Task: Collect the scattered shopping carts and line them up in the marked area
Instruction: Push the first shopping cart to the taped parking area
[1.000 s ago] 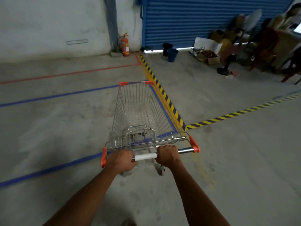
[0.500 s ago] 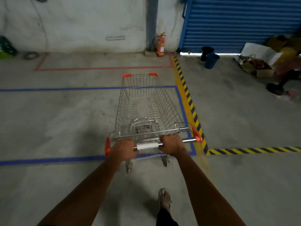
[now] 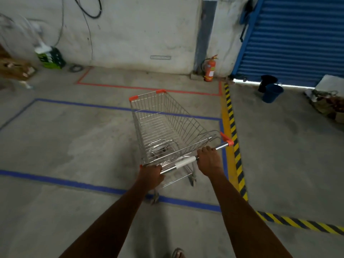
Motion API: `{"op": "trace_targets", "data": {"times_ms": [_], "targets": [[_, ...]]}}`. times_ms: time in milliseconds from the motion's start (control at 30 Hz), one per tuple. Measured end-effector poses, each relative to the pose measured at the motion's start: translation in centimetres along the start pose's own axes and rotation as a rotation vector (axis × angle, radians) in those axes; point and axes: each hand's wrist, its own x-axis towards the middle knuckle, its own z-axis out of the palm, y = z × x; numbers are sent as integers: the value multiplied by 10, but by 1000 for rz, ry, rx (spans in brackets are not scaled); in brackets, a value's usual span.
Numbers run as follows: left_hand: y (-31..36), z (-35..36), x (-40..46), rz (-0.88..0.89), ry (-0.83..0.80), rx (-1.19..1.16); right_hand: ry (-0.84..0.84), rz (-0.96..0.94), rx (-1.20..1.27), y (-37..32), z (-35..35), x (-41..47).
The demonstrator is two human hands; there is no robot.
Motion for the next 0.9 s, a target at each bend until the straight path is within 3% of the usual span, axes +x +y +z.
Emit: {"op": "trace_targets", "data": {"times_ms": [500,667,900], "targets": [[2,14,36,89,-70,-19,-83,-104,-55,42,26,26],[-6,-3,58,176,-47,-8,-119,-63,25,55,37,22],[-8,-24,106,122,-58,-75,-69,-7,59,58,48,25]]}}
